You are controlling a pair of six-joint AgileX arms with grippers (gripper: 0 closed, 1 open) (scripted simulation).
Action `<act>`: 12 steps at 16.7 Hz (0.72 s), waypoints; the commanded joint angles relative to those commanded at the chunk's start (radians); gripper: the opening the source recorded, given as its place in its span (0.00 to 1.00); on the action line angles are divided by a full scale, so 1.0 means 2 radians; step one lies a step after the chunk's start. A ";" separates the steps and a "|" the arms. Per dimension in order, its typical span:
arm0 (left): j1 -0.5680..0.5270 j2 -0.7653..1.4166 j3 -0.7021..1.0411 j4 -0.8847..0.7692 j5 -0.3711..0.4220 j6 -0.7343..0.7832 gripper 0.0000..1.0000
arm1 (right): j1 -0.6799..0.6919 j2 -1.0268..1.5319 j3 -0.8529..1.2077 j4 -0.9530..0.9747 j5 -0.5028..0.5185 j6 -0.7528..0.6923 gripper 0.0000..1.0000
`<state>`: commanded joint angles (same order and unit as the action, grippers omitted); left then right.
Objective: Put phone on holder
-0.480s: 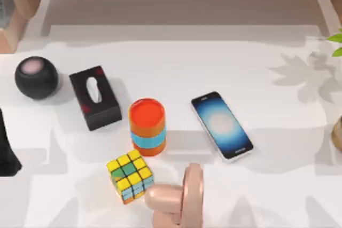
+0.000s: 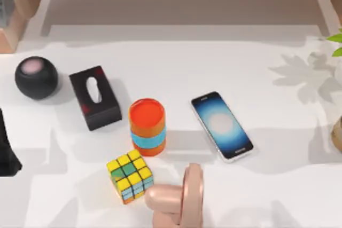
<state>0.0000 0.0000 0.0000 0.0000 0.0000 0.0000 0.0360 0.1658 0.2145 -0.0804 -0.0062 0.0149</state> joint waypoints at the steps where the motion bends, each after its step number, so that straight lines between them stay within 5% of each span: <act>1: 0.000 0.000 0.000 0.000 0.000 0.000 1.00 | 0.005 0.029 0.036 -0.015 0.000 0.001 1.00; 12: 0.000 0.000 0.000 0.000 0.000 0.000 1.00 | 0.116 0.567 0.526 -0.319 0.011 -0.001 1.00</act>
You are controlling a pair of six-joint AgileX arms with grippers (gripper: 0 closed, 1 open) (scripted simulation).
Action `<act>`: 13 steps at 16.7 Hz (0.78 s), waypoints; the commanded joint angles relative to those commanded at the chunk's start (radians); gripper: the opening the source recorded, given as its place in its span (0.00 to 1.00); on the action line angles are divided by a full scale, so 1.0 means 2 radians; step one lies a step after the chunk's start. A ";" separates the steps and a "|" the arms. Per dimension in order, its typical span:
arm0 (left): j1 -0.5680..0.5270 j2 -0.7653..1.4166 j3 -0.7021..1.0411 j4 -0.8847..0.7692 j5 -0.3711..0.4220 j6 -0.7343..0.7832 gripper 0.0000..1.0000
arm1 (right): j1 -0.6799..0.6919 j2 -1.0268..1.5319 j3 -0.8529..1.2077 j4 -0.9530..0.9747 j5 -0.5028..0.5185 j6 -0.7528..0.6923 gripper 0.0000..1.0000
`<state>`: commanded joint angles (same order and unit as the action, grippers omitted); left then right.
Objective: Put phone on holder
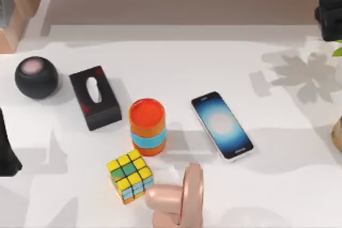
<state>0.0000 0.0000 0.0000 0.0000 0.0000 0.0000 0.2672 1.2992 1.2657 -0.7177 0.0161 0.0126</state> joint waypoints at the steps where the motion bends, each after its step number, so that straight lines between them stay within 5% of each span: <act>1: 0.000 0.000 0.000 0.000 0.000 0.000 1.00 | 0.014 0.056 0.039 -0.032 0.001 0.003 1.00; 7: 0.000 0.000 0.000 0.000 0.000 0.000 1.00 | 0.092 0.334 0.213 -0.182 0.001 0.037 1.00; 13: 0.000 0.000 0.000 0.000 0.000 0.000 1.00 | 0.148 0.458 0.285 -0.232 -0.006 0.073 1.00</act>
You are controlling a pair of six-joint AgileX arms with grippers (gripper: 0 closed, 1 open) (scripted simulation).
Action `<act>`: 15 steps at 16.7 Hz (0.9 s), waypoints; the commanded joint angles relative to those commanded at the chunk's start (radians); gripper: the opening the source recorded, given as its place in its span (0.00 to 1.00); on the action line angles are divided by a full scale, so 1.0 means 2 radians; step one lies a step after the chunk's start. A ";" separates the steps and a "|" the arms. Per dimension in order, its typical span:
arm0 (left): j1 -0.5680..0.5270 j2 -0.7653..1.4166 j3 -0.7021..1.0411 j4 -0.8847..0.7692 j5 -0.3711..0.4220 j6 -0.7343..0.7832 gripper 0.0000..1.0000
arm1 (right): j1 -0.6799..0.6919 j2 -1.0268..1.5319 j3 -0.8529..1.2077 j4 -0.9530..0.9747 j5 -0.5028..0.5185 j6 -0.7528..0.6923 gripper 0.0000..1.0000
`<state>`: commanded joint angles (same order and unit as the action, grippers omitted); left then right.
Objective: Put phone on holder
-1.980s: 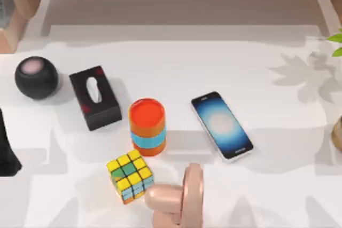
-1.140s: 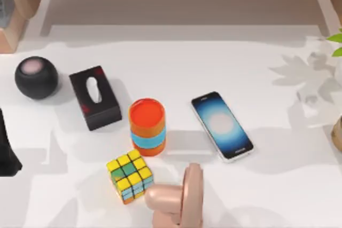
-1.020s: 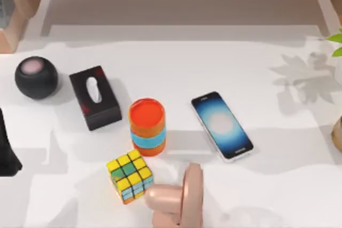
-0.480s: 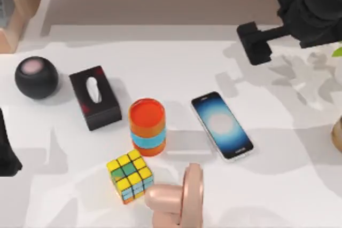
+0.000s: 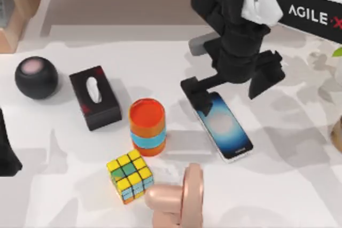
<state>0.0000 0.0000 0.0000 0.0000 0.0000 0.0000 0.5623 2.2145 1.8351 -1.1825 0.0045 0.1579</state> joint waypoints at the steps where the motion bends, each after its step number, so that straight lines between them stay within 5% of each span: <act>1: 0.000 0.000 0.000 0.000 0.000 0.000 1.00 | 0.004 0.005 0.003 -0.001 -0.001 0.002 1.00; 15: 0.000 0.000 0.000 0.000 0.000 0.000 1.00 | 0.000 0.046 -0.071 0.111 0.000 0.000 1.00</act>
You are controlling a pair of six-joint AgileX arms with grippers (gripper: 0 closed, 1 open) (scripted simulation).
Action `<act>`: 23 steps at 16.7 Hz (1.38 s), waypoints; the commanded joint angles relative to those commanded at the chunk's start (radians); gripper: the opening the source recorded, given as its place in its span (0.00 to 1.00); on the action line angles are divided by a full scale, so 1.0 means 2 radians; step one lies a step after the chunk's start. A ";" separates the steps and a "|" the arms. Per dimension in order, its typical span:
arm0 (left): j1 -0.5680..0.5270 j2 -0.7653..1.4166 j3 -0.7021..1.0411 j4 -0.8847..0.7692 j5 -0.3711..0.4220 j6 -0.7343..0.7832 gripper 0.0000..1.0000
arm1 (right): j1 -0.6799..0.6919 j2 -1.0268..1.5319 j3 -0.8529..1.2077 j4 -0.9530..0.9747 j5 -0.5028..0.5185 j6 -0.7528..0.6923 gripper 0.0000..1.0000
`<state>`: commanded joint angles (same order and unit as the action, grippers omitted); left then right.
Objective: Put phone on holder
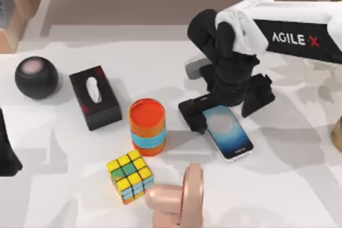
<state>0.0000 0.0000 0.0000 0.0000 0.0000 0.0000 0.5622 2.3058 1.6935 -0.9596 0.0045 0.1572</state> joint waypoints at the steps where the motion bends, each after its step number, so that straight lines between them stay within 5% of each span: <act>1: 0.000 0.000 0.000 0.000 0.000 0.000 1.00 | 0.003 0.004 -0.007 0.011 0.000 0.002 1.00; 6: 0.000 0.000 0.000 0.000 0.000 0.000 1.00 | 0.006 0.007 -0.012 0.020 0.000 0.005 1.00; 19: 0.000 0.000 0.000 0.000 0.000 0.000 1.00 | 0.006 0.007 -0.012 0.020 0.000 0.005 0.02; 23: 0.000 0.000 0.000 0.000 0.000 0.000 1.00 | 0.006 0.007 -0.012 0.020 0.000 0.005 0.00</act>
<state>0.0000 0.0000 0.0000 0.0000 0.0000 0.0000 0.5737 2.3203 1.6698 -0.9202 0.0037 0.1672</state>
